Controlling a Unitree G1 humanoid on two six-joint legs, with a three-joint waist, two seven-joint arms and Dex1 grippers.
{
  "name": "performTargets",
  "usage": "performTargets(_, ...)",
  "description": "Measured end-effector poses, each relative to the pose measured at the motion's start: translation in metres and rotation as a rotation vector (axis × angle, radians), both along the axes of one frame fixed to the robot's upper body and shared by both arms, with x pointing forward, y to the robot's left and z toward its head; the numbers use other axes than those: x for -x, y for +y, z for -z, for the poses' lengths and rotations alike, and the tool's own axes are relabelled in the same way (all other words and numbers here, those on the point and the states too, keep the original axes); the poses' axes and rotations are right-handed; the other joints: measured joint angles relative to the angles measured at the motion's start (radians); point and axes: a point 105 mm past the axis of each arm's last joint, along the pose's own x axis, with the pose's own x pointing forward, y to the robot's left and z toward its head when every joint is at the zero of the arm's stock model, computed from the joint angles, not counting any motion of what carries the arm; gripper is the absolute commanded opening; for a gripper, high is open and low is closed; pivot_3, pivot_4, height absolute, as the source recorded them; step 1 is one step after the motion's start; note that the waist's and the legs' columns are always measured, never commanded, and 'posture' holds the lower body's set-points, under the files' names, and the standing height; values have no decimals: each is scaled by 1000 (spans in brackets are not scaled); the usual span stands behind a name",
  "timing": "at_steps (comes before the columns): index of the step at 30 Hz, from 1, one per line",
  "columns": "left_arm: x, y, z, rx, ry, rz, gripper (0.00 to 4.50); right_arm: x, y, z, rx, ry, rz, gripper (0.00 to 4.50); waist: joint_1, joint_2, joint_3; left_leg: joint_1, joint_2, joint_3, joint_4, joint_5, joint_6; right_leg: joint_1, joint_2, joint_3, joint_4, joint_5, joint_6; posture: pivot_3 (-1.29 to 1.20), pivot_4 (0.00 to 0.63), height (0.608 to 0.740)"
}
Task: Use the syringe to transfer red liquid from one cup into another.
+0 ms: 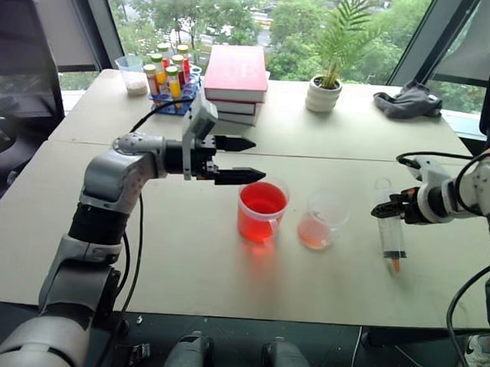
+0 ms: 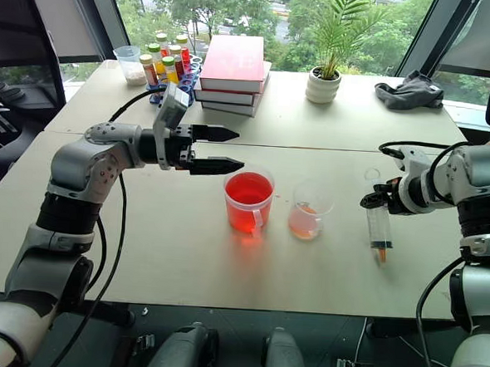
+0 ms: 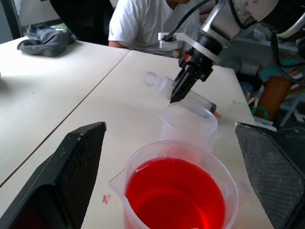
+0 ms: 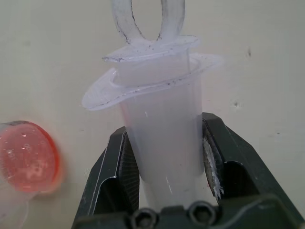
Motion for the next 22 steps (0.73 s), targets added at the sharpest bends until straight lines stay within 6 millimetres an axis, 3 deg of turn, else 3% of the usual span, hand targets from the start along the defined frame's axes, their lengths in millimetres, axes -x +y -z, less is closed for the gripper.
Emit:
performTargets(5,9,3,5,-8,27,4,4500,-8,-1,14,-9,15,-14,4416,-4,0,0,0,1,0,0,0,0,0,1,0,1,0,0,0,150,740)
performTargets(13,23,11,3,-23,57,25,4500,-9,-4,6,-44,-17,-34,4416,1,0,0,0,0,0,0,0,0,0,0,0,0,0,0,0,150,740)
performTargets(15,23,14,4,-34,56,17,4500,-3,-2,-19,-48,-103,-85,4416,6,3,2,0,0,-1,-1,0,0,-1,0,0,0,0,0,0,150,740)
performTargets(19,22,28,12,-70,71,-22,4500,29,14,-87,-42,-377,-260,4416,5,2,1,-1,1,-3,-2,0,0,-1,1,-2,-1,-1,1,0,150,740)
performTargets(22,23,35,17,-90,75,-33,4500,59,39,-104,-65,-500,-410,4416,1,2,1,0,1,-2,-1,0,0,0,0,-1,0,0,1,0,150,740)
